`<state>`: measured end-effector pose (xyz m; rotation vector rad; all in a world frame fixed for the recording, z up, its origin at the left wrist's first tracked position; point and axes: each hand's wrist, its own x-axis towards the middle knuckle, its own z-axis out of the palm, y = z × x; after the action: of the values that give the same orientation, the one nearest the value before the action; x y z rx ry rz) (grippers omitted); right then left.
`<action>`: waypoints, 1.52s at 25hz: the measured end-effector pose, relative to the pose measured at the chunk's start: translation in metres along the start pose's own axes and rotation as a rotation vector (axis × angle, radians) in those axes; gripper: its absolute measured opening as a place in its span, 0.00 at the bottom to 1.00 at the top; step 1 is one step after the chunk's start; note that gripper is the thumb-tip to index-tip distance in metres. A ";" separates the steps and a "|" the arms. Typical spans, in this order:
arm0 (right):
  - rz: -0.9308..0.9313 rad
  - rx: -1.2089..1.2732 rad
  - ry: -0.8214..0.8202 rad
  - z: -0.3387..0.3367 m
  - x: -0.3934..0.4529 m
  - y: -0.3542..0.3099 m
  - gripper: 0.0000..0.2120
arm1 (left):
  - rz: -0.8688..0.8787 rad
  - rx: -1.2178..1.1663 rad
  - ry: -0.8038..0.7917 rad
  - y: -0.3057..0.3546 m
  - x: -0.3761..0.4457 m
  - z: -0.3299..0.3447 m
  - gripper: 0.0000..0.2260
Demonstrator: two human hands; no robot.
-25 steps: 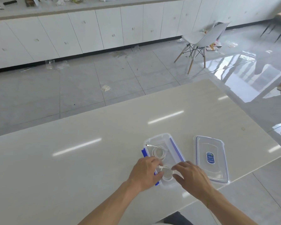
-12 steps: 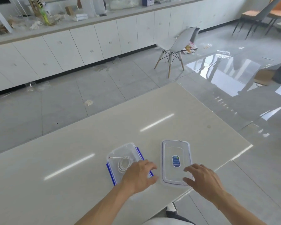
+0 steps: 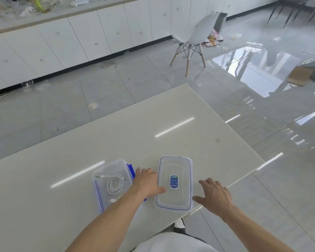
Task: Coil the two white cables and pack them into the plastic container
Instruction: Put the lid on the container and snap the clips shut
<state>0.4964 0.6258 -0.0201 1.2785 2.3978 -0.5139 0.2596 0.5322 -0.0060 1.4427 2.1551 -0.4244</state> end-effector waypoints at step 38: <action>-0.164 0.864 -0.105 -0.044 0.050 -0.142 0.10 | -0.580 -1.351 0.495 -0.089 -0.111 0.044 0.22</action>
<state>0.3449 0.6082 0.0139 1.2863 2.2505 -1.7472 0.2220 0.3904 0.0184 0.1379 2.2905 1.1335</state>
